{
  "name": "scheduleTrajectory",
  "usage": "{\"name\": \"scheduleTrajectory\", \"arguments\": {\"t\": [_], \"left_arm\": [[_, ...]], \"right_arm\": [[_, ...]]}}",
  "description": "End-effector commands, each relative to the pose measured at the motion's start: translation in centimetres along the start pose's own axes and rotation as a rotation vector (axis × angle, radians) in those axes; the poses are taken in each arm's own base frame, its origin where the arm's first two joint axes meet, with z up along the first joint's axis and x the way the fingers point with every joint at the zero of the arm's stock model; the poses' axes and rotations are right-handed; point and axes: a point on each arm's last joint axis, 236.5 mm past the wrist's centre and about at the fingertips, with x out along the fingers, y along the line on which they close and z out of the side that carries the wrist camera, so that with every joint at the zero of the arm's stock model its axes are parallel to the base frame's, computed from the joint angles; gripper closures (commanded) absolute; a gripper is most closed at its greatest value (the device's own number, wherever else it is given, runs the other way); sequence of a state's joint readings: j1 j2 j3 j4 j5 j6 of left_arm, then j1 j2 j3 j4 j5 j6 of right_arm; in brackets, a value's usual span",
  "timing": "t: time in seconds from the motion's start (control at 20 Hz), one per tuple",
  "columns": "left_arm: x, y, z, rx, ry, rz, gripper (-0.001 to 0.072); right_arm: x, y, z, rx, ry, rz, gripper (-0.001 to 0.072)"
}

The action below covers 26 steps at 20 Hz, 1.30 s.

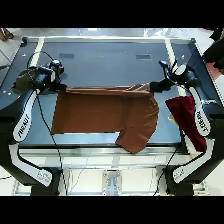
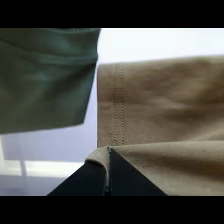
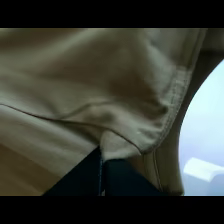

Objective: Fold the shirts.

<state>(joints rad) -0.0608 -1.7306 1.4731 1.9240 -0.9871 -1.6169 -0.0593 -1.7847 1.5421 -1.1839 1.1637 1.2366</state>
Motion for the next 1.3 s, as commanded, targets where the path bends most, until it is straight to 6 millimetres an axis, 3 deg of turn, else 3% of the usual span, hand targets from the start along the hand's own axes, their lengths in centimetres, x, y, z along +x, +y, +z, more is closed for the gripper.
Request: {"name": "scheduleTrajectory", "arguments": {"t": [0.0, 0.25, 0.3, 0.35, 0.4, 0.55, 0.65, 0.75, 0.8, 0.9, 1.0, 1.05, 1.1, 1.15, 1.25], "left_arm": [[1.2, -1.1, -2.2, 0.005, 0.056, -0.024, 0.0699], [1.6, -1.4, -3.4, 0.007, 0.103, -0.030, 0.0690], [1.5, -1.4, -3.8, 0.008, 0.120, -0.029, 0.0577], [1.3, -1.3, -4.1, 0.007, 0.133, -0.027, 0.0335], [0.8, -1.1, -4.3, 0.004, 0.140, -0.024, 0.0212], [-3.2, 0.4, -2.6, -0.024, 0.056, -0.011, 0.0222], [-8.4, 2.6, -1.5, -0.064, -0.039, 0.010, 0.0222], [-13.4, 6.0, -1.9, -0.139, -0.133, 0.039, 0.0222], [-14.7, 7.7, -3.7, -0.213, -0.154, 0.055, 0.0222], [-14.4, 9.9, -11.2, -0.433, -0.112, 0.081, 0.0222], [-11.8, 9.0, -21.2, -0.711, -0.015, 0.101, 0.0223], [-10.7, 7.4, -25.2, -0.868, 0.020, 0.083, 0.0223], [-9.9, 5.1, -28.2, -1.024, 0.039, 0.030, 0.0223], [-9.3, 2.5, -29.4, -1.161, 0.036, -0.066, 0.0224], [-9.1, -1.4, -29.1, -1.356, 0.011, -0.273, 0.0230]], "right_arm": [[2.4, -0.1, -3.2, 0.008, 0.084, -0.005, 0.0706], [3.1, 0.4, -4.4, 0.035, 0.114, 0.012, 0.0690], [2.9, 0.7, -4.3, 0.050, 0.117, 0.022, 0.0653], [2.3, 1.2, -4.5, 0.046, 0.131, 0.035, 0.0571], [1.6, 1.6, -4.6, 0.038, 0.150, 0.045, 0.0506], [-3.7, 3.1, -4.0, -0.010, 0.160, 0.060, 0.0505], [-9.6, 2.9, -3.3, -0.051, 0.106, 0.006, 0.0505], [-15.4, 1.0, -3.8, -0.053, 0.027, -0.105, 0.0505], [-17.6, 0.0, -4.8, -0.040, 0.006, -0.136, 0.0505], [-19.7, -1.6, -8.4, 0.041, -0.013, -0.141, 0.0504], [-18.1, -1.9, -13.2, 0.154, -0.019, -0.070, 0.0504], [-16.4, -1.2, -15.1, 0.217, -0.044, -0.009, 0.0502], [-14.9, -0.4, -16.3, 0.280, -0.083, 0.048, 0.0440], [-13.6, 0.4, -17.0, 0.338, -0.122, 0.096, 0.0283], [-12.1, 1.5, -17.8, 0.390, -0.158, 0.147, 0.0279]]}}
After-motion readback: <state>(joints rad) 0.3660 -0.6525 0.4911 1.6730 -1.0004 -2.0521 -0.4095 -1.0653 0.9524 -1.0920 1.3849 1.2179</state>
